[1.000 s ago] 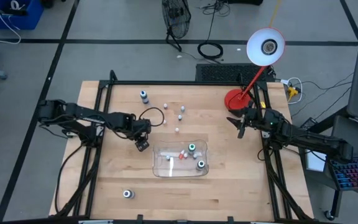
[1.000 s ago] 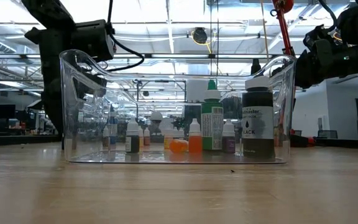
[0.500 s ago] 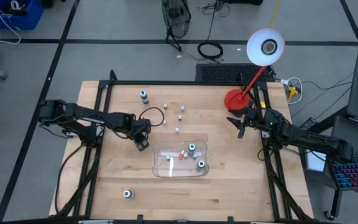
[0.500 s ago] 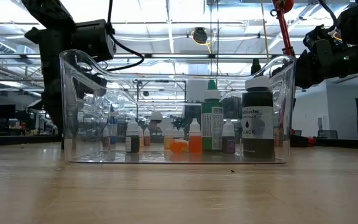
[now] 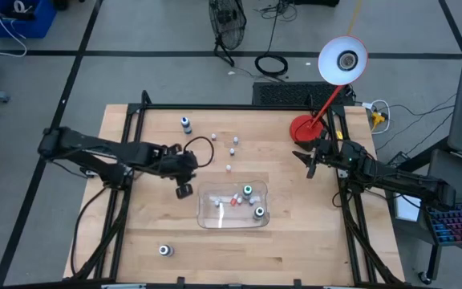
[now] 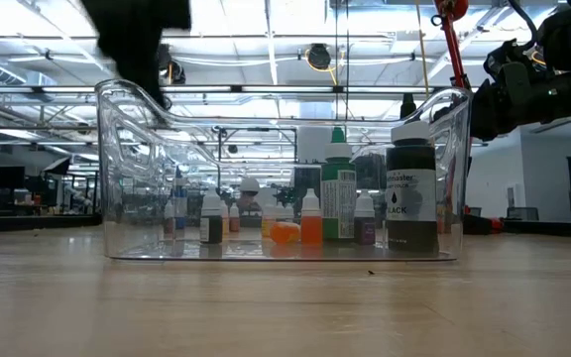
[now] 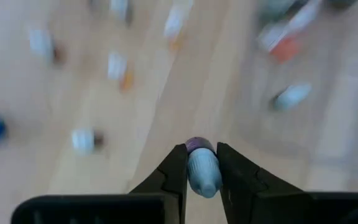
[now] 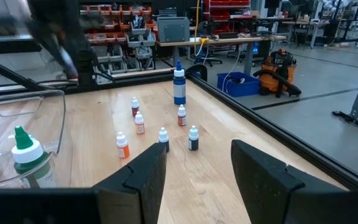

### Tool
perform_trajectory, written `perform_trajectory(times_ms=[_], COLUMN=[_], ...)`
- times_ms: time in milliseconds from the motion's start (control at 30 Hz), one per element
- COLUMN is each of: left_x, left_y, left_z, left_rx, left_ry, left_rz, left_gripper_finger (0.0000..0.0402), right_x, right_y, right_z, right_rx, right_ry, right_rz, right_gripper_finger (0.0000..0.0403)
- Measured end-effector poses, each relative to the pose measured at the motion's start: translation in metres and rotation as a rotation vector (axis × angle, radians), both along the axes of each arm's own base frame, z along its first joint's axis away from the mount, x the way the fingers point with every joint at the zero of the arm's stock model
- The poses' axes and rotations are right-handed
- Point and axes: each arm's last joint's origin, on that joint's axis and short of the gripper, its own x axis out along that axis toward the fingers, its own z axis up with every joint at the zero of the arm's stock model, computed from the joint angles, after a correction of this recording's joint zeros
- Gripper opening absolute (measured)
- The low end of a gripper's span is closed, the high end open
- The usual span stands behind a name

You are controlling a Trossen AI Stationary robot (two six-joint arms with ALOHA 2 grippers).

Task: Pick & Place food coloring
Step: Put the small violet food coloring bottle into the transparent bin

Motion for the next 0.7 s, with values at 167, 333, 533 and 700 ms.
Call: perform_trajectory(times_ms=[167,333,533,700], left_x=[0.029,0.079,0.140,0.171], left_y=[-0.023,-0.047,-0.078,-0.096], left_z=[0.067,0.087,0.047,0.004], left_rx=[0.062,0.131,0.136,0.083], left_ry=[-0.119,-0.021,0.101,0.094], left_rz=[-0.142,-0.284,-0.523,-0.653], left_gripper_finger=[0.0064,0.0064,0.0064,0.0064], right_x=[0.000,0.000,0.001,0.001], right_y=[0.000,0.000,0.000,0.000], right_z=[0.001,0.001,0.001,0.001], right_rx=[-0.003,-0.005,-0.003,-0.003], right_ry=[-0.006,-0.011,-0.006,-0.006], right_rz=[0.000,0.000,0.000,0.000], right_gripper_finger=[0.0171,0.0171,0.0171,0.0171])
